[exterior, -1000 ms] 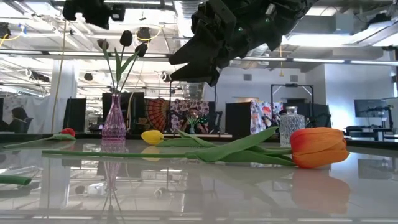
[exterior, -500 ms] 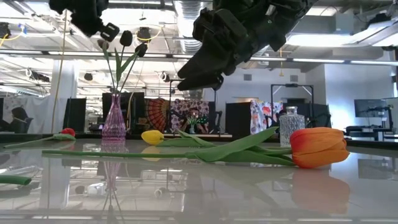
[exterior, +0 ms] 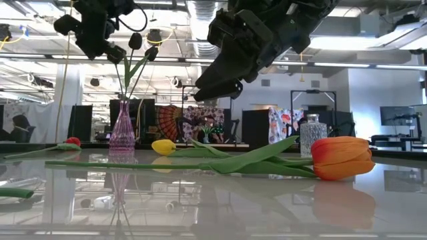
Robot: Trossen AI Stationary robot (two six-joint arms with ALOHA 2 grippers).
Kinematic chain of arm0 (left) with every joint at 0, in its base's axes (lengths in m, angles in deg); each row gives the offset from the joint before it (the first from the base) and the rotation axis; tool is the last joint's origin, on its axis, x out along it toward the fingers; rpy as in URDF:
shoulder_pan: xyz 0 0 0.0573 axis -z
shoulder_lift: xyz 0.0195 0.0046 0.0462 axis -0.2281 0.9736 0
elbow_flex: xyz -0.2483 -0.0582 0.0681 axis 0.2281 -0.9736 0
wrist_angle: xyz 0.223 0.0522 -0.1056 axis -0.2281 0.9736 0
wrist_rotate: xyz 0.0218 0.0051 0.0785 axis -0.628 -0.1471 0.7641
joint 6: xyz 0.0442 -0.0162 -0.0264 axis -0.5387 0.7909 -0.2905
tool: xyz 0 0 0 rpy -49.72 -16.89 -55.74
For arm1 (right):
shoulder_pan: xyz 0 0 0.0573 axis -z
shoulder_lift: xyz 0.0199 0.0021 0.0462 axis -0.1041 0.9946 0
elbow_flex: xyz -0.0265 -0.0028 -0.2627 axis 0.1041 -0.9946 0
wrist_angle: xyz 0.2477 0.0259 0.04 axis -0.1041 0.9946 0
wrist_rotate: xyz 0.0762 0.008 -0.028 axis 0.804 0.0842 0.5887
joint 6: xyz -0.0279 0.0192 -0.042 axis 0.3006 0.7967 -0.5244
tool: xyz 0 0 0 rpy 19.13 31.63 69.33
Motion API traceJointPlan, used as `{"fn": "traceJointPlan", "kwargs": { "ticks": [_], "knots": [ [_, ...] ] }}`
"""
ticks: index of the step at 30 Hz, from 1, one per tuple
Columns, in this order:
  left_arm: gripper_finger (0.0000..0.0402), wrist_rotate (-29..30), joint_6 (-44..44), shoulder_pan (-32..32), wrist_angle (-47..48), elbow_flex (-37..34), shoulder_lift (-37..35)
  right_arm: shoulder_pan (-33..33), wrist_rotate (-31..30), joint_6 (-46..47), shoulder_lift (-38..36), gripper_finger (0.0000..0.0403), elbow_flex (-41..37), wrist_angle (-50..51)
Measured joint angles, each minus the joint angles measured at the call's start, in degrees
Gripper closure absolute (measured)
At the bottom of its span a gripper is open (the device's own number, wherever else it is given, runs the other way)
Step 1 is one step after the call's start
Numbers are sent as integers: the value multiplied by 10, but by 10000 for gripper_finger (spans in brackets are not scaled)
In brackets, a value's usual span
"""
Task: Sort flowers into vase by color
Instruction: Put the top red tulip into the violet vase
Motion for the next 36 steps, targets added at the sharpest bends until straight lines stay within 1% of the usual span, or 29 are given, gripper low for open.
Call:
{"fn": "traceJointPlan", "kwargs": {
  "ticks": [2, 7, 10, 13, 19, 22, 29, 32, 36],
  "knots": [
    [401, -8, 18, 1, 17, 0, 0, -3, 0, -2, 0, 148, 0, 0],
    [401, -17, 41, 0, 22, -1, 0, -3, 0, -4, 0, 148, 0, 0],
    [401, -22, 62, 0, 16, -21, 0, -5, 0, -1, 0, 148, 0, 1],
    [401, -28, 71, 0, -16, -52, 0, -10, 0, -1, 0, 148, 0, 1],
    [401, -26, 73, 2, -78, -92, -1, -10, 0, 1, 0, 148, 0, 1],
    [401, -32, 74, 8, -79, -95, -1, -9, 0, 1, 0, 148, 0, 1],
    [401, -70, 63, 34, -90, -95, -7, -10, 0, 1, 0, 148, 0, -2],
    [401, -89, 66, 36, -98, -95, -8, -10, 0, 1, 0, 148, 0, -2],
    [401, -98, 67, 36, -108, -95, -9, -9, 0, 1, 0, 148, 0, -3]
  ]
}}
